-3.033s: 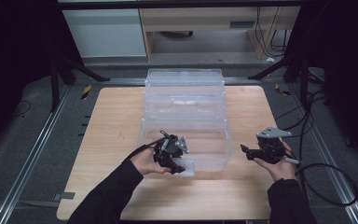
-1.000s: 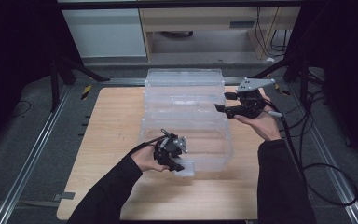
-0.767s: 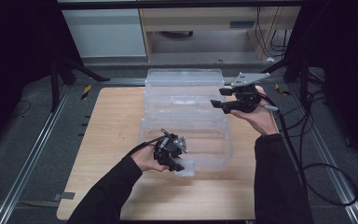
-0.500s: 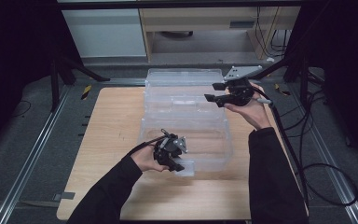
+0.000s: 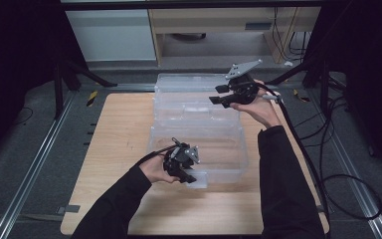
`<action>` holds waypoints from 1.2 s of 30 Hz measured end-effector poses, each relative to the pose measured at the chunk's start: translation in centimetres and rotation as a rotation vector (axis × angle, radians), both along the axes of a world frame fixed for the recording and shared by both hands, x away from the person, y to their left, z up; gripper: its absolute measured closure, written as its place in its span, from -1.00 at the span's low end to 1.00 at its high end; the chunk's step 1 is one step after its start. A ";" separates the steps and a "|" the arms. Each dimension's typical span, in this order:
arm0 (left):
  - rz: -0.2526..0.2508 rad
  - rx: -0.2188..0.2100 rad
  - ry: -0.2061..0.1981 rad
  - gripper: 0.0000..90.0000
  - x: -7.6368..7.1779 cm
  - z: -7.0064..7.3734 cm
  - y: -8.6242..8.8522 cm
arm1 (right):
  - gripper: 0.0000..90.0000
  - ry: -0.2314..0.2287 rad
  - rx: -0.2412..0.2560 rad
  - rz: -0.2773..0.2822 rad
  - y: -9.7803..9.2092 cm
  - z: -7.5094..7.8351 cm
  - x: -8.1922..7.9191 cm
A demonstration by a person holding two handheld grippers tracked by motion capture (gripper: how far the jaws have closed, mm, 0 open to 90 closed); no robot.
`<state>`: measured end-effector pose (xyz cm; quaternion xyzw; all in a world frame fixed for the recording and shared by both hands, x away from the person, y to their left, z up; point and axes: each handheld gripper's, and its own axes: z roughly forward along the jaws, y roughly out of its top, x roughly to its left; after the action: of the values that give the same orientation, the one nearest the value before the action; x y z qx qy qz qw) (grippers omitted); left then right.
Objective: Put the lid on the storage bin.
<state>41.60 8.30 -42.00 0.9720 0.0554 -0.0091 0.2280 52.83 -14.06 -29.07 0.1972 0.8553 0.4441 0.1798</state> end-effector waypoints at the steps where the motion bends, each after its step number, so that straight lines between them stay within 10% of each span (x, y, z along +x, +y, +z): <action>1: -0.001 0.000 0.000 0.48 0.0 0.0 0.0 | 0.16 0.003 -0.009 0.011 0.2 0.0 0.2; 36: -0.016 0.017 -0.011 0.48 0.0 0.1 -0.1 | 0.73 0.172 -0.270 0.159 5.1 -2.0 3.8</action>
<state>41.59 8.17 -41.94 0.9743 0.0466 -0.0053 0.2201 56.60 -8.97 -31.07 0.1400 0.9324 0.3194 0.0952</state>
